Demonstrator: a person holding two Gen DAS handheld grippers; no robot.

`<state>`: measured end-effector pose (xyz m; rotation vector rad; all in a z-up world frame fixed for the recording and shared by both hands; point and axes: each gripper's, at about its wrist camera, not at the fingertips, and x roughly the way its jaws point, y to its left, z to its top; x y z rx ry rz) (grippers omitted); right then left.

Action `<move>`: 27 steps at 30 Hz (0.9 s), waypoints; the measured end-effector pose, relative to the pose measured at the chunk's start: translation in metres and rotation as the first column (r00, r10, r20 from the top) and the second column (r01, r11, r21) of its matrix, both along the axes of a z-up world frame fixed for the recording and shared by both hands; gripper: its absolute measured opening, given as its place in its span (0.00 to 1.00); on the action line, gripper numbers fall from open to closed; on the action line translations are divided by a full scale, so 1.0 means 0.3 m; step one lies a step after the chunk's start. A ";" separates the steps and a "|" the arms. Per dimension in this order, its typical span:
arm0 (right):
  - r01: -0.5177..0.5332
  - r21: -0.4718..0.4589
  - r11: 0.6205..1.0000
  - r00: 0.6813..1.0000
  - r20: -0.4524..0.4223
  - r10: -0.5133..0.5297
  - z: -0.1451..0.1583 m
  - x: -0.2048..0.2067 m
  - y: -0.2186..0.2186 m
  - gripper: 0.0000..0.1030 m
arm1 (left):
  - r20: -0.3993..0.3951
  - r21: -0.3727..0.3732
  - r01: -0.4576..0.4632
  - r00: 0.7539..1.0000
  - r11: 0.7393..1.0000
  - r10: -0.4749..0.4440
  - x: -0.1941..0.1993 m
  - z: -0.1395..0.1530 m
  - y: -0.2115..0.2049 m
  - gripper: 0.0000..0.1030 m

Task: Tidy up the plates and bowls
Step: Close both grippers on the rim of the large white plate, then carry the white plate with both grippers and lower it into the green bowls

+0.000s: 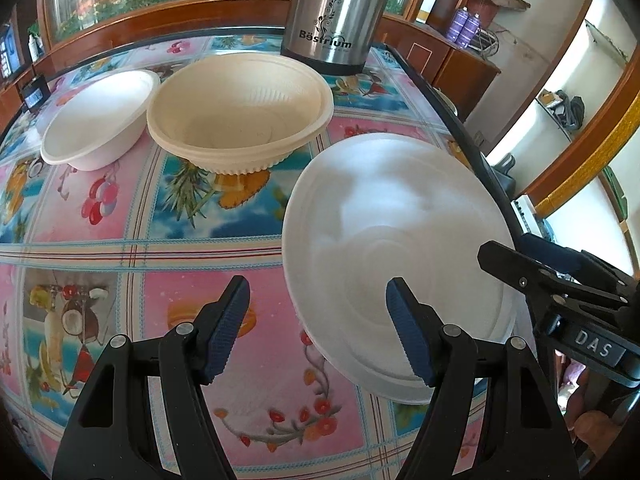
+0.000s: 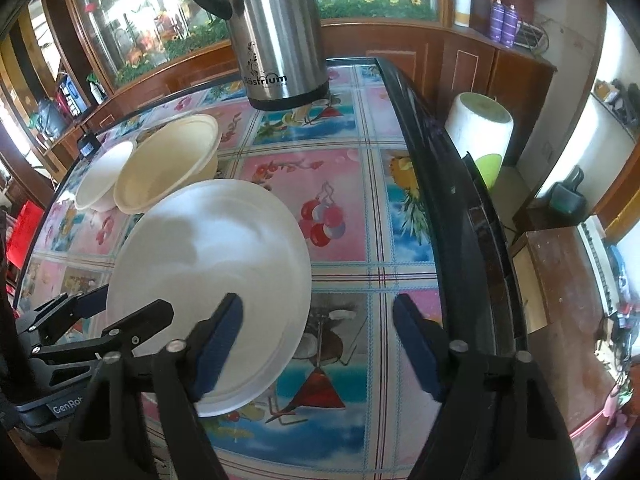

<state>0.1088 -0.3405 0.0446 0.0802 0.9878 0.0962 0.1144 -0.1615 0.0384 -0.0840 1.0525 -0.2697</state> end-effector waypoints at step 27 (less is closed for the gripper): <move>-0.112 0.048 0.993 0.994 0.002 0.112 0.037 -0.153 0.209 0.23 | -0.007 -0.009 0.021 1.000 1.000 -0.021 -0.198 0.070 0.190 0.16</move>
